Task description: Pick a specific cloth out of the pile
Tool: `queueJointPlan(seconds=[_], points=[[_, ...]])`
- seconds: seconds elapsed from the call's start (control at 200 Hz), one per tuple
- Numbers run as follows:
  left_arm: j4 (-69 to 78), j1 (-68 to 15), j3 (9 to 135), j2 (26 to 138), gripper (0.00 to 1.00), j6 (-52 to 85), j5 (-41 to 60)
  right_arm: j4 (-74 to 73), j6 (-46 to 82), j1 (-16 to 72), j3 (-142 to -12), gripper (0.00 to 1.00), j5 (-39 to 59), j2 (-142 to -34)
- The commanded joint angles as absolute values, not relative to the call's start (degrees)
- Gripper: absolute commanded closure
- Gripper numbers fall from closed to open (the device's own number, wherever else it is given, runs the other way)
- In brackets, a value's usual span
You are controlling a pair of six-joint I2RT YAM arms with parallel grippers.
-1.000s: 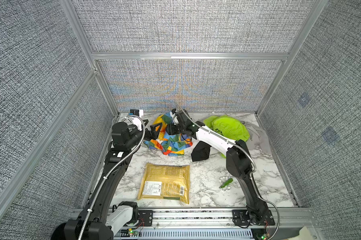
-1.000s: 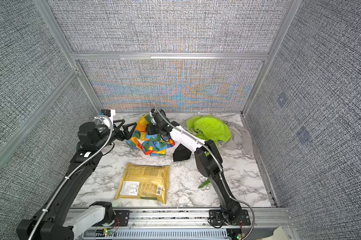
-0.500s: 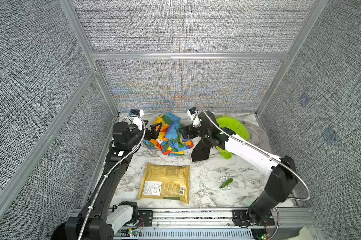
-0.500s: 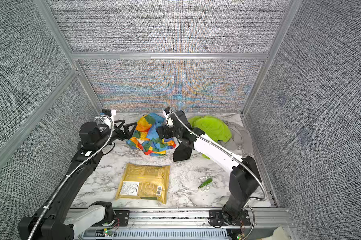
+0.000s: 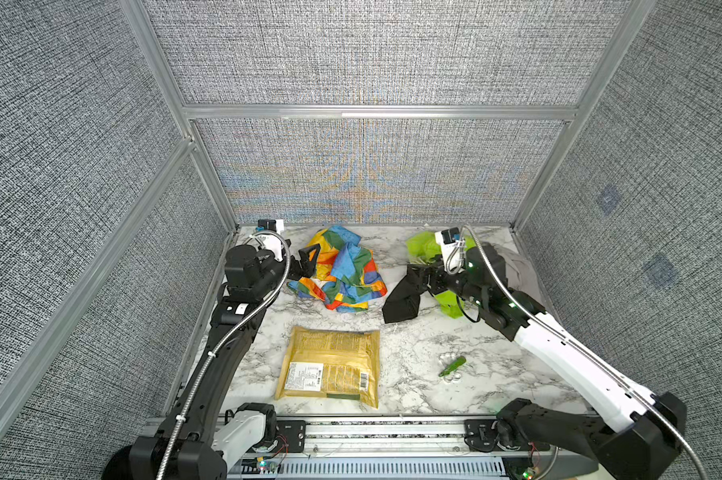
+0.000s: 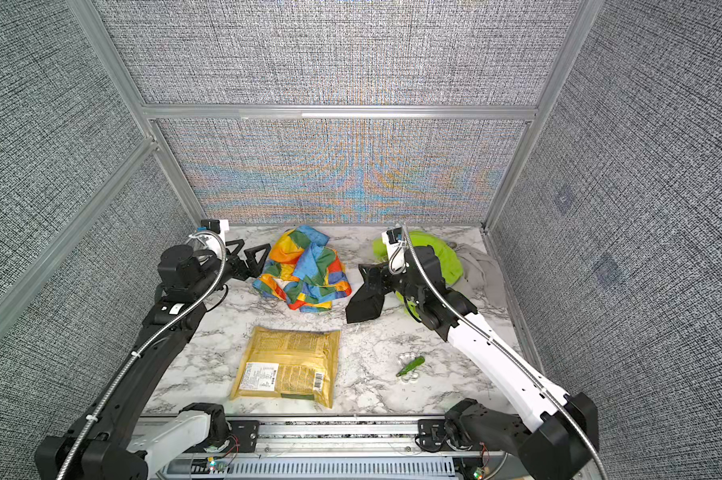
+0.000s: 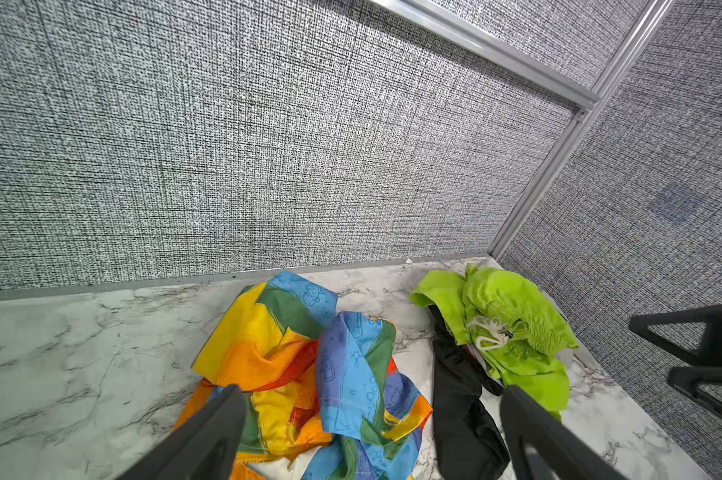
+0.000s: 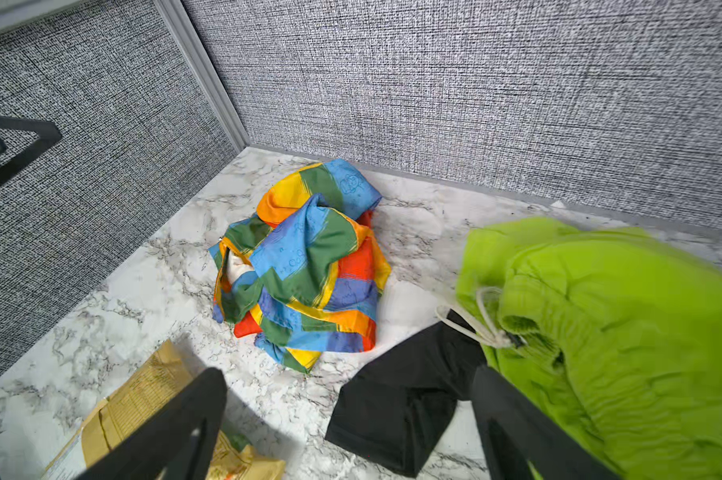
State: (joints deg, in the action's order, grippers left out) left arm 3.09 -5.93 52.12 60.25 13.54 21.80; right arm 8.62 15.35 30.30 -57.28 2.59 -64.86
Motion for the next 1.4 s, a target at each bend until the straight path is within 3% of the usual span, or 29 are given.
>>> queueJointPlan(seconds=[0.0, 0.165, 0.375, 0.731, 1.011, 1.396], points=[[3.95, -5.97, 50.27, 58.8, 0.01, 14.96, 15.04, 8.63, 13.42, 29.46, -54.33, 0.03, -0.26, -61.04], [0.36, -5.93, 45.86, 57.5, 0.01, 18.36, 6.13, 7.9, 13.01, 29.1, -46.77, 0.03, -8.75, -55.29], [7.55, -5.89, 32.71, 53.15, 0.01, 19.55, -3.23, 3.89, 13.97, 28.1, -39.25, 0.03, -17.14, -50.65], [24.55, -5.91, 18.11, 51.68, 0.01, 6.12, -16.85, -4.55, 14.02, 22.96, -31.21, 0.03, -22.23, -51.55], [40.3, -5.86, 11.66, 59.65, 0.01, 1.06, -21.76, -5.01, 12.77, 19.02, -30.95, 0.02, -22.94, -54.39], [60.11, -5.63, 8.58, 71.43, 0.01, -4.9, -16.23, -13.18, 9.72, 16.71, -25.29, 0.01, -25.79, -56.18]])
